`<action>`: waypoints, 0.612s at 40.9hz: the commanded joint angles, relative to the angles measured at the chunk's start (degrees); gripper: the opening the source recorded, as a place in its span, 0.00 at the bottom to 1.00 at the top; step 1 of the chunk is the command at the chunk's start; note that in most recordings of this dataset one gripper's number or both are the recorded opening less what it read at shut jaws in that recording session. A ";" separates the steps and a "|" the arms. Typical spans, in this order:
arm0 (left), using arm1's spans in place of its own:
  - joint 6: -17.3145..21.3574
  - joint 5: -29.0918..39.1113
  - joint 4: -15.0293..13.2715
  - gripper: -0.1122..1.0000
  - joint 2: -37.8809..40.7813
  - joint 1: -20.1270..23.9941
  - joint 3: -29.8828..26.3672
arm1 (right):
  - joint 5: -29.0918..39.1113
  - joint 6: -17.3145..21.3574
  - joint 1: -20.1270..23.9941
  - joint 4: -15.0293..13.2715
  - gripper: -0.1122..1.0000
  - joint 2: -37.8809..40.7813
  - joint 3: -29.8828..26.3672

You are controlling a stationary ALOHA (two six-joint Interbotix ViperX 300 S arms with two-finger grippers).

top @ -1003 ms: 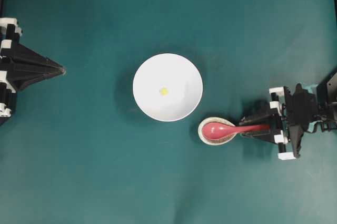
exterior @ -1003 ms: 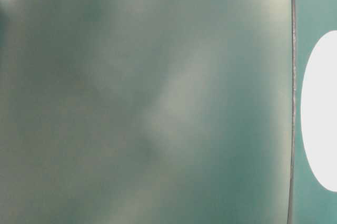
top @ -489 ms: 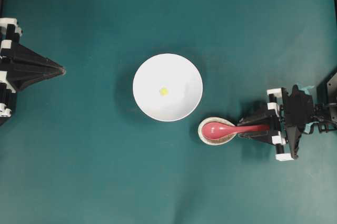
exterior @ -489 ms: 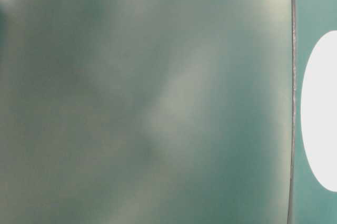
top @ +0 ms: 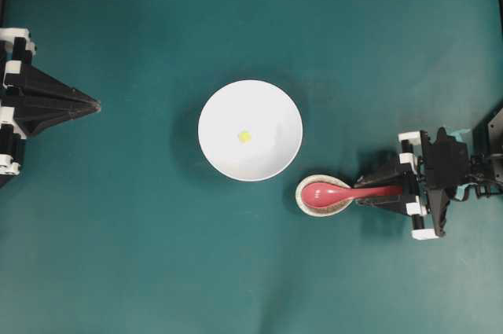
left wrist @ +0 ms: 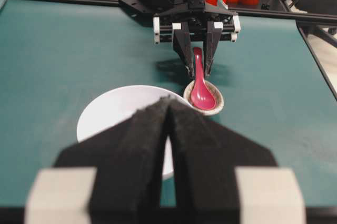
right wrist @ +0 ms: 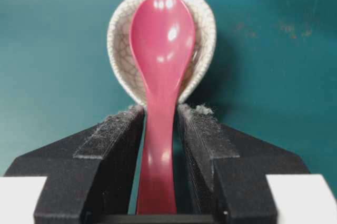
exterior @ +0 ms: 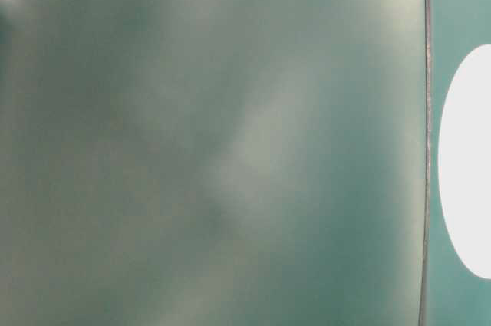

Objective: Scoop the yellow hexagonal prism block from the bowl with a spoon using the right arm.

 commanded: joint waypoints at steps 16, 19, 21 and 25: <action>0.18 -1.32 0.18 0.09 0.44 0.09 -1.32 | -1.32 -0.18 0.18 -0.18 0.31 -1.49 -0.44; 0.09 -1.32 0.26 0.09 0.35 0.09 -1.32 | -0.97 -0.18 0.18 -0.18 0.31 -2.90 -0.35; 0.09 -1.32 0.26 0.09 0.35 0.09 -1.32 | -0.62 -0.18 0.18 -0.18 0.31 -4.13 -0.18; 0.00 -1.32 0.18 0.09 0.26 0.09 -1.32 | 1.23 -0.18 0.09 -0.18 0.31 -7.12 -0.09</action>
